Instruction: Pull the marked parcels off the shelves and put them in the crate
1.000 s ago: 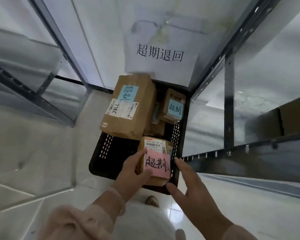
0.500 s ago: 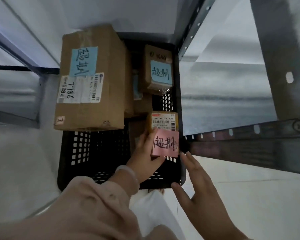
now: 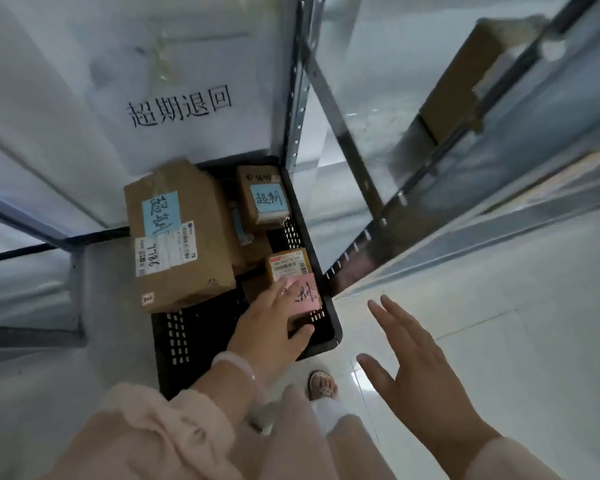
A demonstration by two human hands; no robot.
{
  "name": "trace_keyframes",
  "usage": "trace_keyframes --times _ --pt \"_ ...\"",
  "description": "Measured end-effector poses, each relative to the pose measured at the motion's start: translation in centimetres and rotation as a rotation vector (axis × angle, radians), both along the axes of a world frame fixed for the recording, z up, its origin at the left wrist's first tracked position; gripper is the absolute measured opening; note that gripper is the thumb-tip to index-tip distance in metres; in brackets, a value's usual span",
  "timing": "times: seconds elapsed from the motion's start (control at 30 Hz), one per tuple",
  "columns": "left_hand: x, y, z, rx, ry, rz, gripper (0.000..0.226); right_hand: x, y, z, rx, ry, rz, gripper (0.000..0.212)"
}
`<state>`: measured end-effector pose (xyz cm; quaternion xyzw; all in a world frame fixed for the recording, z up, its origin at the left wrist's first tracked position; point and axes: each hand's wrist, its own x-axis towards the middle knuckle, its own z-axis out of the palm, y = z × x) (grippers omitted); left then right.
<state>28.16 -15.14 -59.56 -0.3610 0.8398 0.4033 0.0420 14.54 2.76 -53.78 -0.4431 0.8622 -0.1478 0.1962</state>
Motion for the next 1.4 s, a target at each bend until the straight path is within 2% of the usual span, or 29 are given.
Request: trace_keyframes --times 0.13,0.33,0.67,1.07,1.4 --pt "-0.6 2.4 8.7 -0.282 0.151 -0.266 0.061 0.2 2.7 6.7 0.007 0.112 -0.136 0.076" --pt "-4.6 9.5 18.2 -0.443 0.388 -0.525 0.061 -1.1 9.8 15.7 -0.031 0.236 -0.284 0.085" --pt "-18.1 21.0 29.3 -0.650 0.517 -0.655 0.066 -8.2 24.1 24.7 -0.140 0.461 -0.485 0.086" --pt "-35.4 38.4 34.0 -0.658 0.624 -0.638 0.068 -22.7 41.8 31.3 -0.181 0.634 -0.587 0.088" --pt "-49.4 41.3 33.7 -0.642 0.641 -0.619 0.066 -36.6 44.2 30.0 -0.186 0.605 -0.604 0.083"
